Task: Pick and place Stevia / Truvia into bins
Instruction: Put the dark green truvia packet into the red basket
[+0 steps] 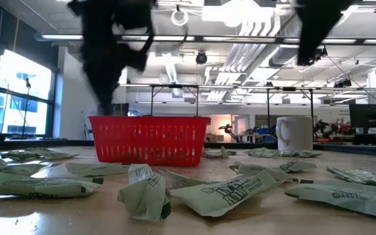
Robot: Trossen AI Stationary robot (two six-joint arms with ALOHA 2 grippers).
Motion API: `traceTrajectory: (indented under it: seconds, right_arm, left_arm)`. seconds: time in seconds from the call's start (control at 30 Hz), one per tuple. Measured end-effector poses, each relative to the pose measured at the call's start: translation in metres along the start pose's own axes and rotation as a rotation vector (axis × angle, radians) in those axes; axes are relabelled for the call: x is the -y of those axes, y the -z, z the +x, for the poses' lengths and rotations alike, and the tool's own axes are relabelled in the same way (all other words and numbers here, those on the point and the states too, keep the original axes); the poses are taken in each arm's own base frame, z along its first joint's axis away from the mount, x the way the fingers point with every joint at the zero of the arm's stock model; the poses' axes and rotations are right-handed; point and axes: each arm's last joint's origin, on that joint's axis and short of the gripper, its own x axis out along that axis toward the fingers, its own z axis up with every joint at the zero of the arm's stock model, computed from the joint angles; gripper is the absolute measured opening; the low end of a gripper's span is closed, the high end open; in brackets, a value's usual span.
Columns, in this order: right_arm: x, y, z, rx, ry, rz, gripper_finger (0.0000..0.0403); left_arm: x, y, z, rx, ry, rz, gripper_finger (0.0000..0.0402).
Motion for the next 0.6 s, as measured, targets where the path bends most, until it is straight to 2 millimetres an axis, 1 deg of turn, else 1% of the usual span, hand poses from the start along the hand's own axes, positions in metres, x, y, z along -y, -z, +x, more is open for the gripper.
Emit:
traceTrajectory:
  seconds: [0.1,0.17,0.23,0.3,0.33,0.4,0.47,0.5,0.53,0.6]
  right_arm:
    - [0.005,0.024,-0.001,-0.010,-0.051,0.080,0.0268]
    - [0.003,0.038,0.002,-0.023,-0.100,0.104,0.0268]
    - [-0.002,0.049,0.007,-0.046,-0.148,0.109,0.0268]
    - [-0.008,0.055,0.011,-0.056,-0.182,0.110,0.0268]
    - [-0.011,0.058,0.012,-0.051,-0.194,0.112,0.0268]
    - [-0.016,0.060,0.011,-0.020,-0.208,0.112,0.0268]
    - [-0.019,0.060,0.010,0.009,-0.221,0.102,0.0268]
    - [-0.020,0.060,0.009,0.015,-0.230,0.087,0.0268]
    - [-0.021,0.060,0.009,0.016,-0.238,0.060,0.0268]
    - [-0.023,0.061,0.008,0.023,-0.259,0.001,0.0268]
  left_arm:
    - [0.016,-0.023,-0.031,0.122,0.117,0.001,0.0035]
    - [0.026,-0.034,-0.043,0.201,0.193,0.017,0.0029]
    - [0.038,-0.043,-0.042,0.254,0.251,0.038,0.0029]
    - [0.047,-0.044,-0.029,0.221,0.272,0.034,0.0031]
    - [0.054,-0.045,-0.021,0.205,0.275,0.027,0.0040]
    - [0.065,-0.045,-0.004,0.173,0.246,0.024,0.0077]
    - [0.073,-0.042,0.012,0.133,0.180,0.017,0.0129]
    - [0.077,-0.042,0.017,0.127,0.158,-0.002,0.0157]
    - [0.078,-0.040,0.017,0.108,0.147,-0.025,0.0183]
    - [0.078,-0.041,0.009,0.091,0.168,-0.062,0.0234]
